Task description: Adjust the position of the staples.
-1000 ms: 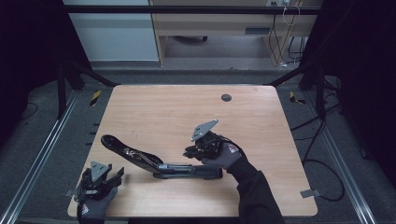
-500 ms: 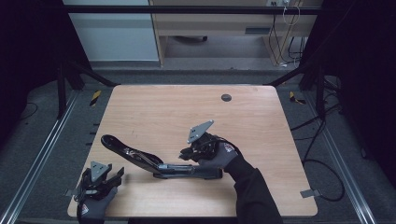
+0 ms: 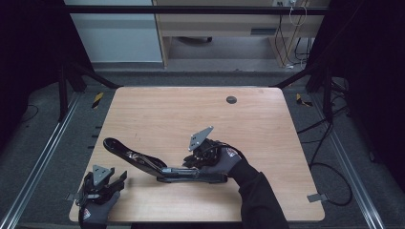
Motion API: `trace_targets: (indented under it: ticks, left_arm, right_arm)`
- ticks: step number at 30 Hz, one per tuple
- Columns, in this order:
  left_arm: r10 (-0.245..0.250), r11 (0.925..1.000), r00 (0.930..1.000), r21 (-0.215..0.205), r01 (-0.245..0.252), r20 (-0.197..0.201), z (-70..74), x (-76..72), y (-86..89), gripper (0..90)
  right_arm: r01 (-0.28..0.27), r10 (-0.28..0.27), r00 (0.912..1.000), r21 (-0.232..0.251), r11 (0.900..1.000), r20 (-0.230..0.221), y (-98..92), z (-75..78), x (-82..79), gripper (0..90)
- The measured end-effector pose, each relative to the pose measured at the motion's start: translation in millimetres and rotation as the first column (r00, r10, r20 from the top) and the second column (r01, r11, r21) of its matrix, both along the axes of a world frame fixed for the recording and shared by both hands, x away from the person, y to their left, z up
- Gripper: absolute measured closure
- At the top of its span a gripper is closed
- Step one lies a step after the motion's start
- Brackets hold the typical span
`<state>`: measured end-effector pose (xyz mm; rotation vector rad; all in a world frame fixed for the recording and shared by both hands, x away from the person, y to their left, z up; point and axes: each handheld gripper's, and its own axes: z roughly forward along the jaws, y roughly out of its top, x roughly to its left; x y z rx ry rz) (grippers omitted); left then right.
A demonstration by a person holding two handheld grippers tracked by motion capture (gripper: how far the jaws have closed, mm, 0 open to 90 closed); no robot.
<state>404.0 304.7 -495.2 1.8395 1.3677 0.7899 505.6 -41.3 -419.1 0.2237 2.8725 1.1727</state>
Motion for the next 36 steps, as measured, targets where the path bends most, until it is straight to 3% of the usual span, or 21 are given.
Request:
trace_targets:
  ticks: [36]
  left_arm:
    - [-0.001, 1.0000, 1.0000, 0.001, 0.001, -0.002, -0.1, 0.1, -0.2, 48.4]
  right_arm:
    - [-0.023, 0.022, 0.9997, -0.051, 0.998, -0.005, -4.1, -20.0, 0.3, 78.4]
